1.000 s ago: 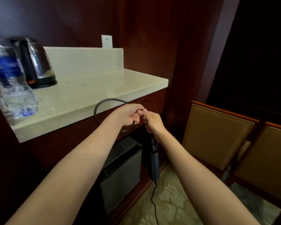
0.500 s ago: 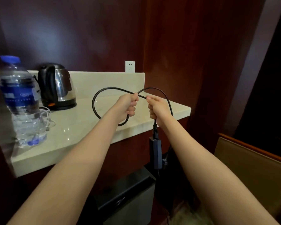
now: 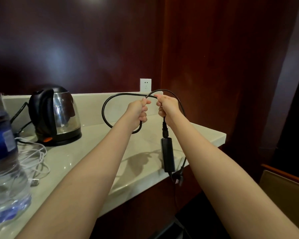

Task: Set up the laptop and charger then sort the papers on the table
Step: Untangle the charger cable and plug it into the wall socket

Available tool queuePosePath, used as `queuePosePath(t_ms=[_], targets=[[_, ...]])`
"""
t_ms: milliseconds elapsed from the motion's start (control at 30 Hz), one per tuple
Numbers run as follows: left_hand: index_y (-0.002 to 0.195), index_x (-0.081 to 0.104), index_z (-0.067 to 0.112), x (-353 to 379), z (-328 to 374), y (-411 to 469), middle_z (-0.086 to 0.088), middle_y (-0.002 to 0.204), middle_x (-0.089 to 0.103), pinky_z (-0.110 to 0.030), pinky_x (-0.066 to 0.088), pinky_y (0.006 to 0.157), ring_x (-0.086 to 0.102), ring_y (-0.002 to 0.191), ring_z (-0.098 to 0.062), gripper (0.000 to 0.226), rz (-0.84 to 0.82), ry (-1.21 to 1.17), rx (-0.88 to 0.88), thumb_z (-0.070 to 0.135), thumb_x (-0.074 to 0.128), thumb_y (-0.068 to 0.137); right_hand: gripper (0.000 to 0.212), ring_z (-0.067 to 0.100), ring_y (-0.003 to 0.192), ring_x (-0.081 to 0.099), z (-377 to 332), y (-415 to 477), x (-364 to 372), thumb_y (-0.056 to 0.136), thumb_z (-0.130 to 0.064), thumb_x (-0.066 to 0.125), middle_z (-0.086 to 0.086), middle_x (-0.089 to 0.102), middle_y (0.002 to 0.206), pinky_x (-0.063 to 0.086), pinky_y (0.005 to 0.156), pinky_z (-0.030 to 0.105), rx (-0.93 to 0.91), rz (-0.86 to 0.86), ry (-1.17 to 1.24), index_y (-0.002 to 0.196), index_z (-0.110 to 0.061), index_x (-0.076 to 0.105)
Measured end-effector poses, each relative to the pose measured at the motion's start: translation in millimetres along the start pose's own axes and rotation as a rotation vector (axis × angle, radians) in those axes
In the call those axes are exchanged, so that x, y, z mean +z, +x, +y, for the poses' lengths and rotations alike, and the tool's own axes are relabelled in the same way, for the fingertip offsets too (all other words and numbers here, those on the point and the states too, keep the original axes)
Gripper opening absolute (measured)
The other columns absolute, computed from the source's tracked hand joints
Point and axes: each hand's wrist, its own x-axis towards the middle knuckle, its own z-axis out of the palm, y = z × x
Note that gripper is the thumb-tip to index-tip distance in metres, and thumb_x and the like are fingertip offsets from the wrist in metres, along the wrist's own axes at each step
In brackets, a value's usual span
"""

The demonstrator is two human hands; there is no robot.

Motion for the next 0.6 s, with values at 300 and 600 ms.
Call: queuePosePath(t_ms=[300,600], targets=[[0.079,0.049,0.013,-16,-14,67,0.003,0.061,0.024,-0.012,0.016,0.029,0.016,0.023,-0.001,0.032,0.034,0.007,-0.007,0.024,0.032,0.103,0.037,0.008,0.052,0.028,15,78,26,0.096,0.000,0.032,0.001,0.044,0.067,0.024,0.043,0.017,0.074,-0.068,-0.050,0.125,-0.007,0.054],[0.075,0.049,0.016,-31,-51,128,0.001,0.065,0.036,-0.019,0.019,0.044,0.020,0.048,-0.009,0.033,0.190,0.202,-0.104,0.021,0.032,0.102,0.027,0.009,0.053,0.031,51,133,28,0.100,-0.034,0.036,0.007,0.051,0.072,0.025,0.046,0.017,0.304,-0.178,-0.057,0.097,-0.010,0.049]])
